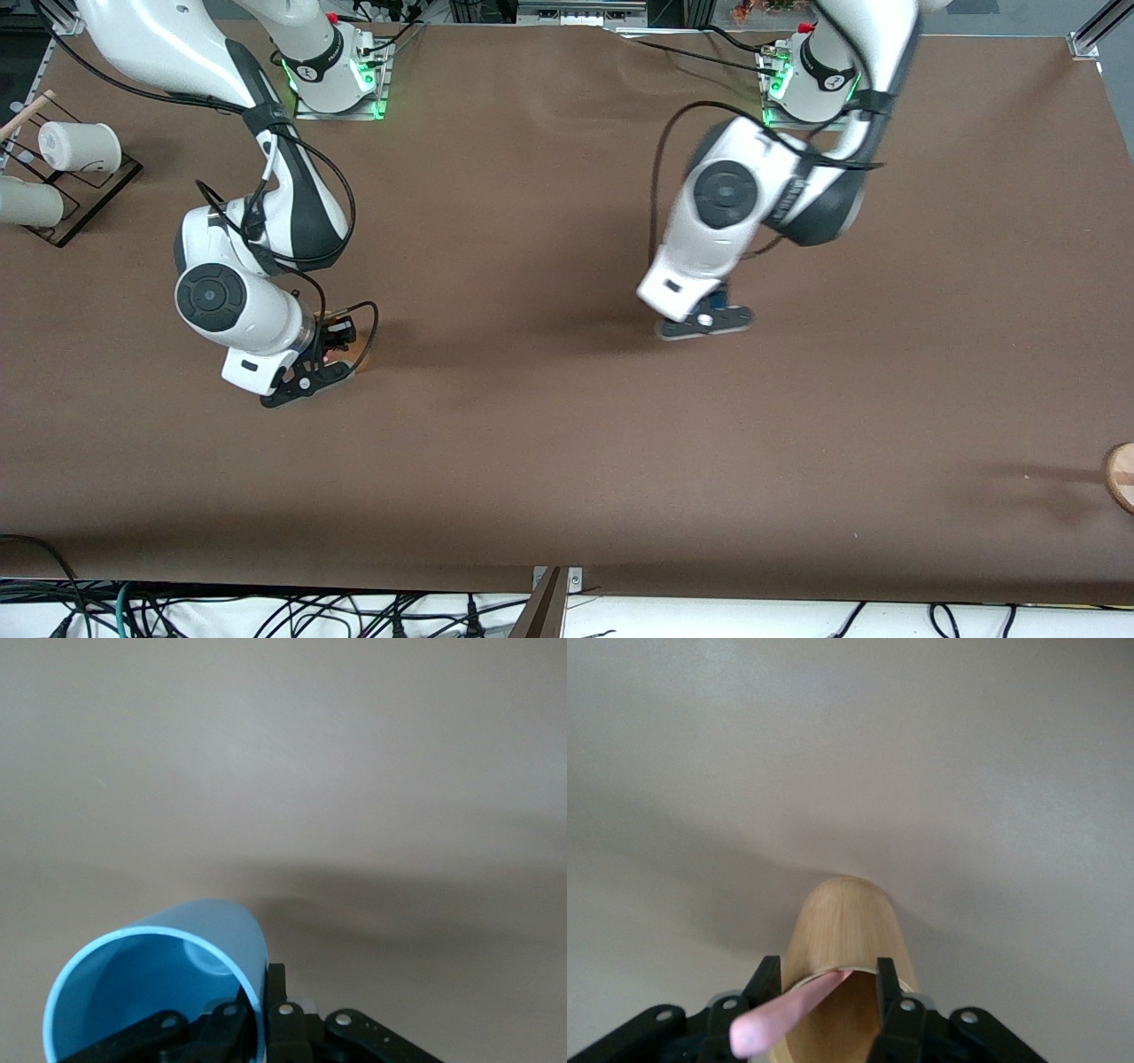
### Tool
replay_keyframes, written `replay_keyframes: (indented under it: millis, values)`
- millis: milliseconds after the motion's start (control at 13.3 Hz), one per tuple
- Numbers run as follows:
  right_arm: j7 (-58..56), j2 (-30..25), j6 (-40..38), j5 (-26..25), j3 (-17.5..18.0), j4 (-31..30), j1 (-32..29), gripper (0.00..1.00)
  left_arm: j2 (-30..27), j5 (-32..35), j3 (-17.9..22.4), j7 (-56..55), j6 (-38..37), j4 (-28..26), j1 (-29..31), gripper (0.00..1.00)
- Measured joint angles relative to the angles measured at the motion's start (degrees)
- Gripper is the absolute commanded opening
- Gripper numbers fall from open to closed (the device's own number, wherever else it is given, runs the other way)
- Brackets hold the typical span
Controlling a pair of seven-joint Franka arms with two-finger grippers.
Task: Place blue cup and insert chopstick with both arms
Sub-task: 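Move the blue cup with the left gripper while the right gripper pinches the chopstick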
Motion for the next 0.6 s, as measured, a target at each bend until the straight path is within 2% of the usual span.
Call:
replay_keyframes:
  millis: [225, 450, 600]
  values:
    - [0.0, 0.0, 0.0, -0.1, 0.0, 0.5, 0.2, 0.21, 8.7, 0.0, 0.1, -6.9, -1.7, 9.9, -4.1, 0.00]
    - [0.0, 0.1, 0.1, -0.1, 0.0, 1.5, 0.2, 0.00, 15.3, 0.0, 0.1, -13.1, -1.7, 15.9, -7.1, 0.00]
    - [0.0, 0.1, 0.0, -0.1, -0.1, 1.8, 0.1, 0.00, 18.1, 0.0, 0.1, -15.9, -0.7, 18.1, -8.0, 0.00]
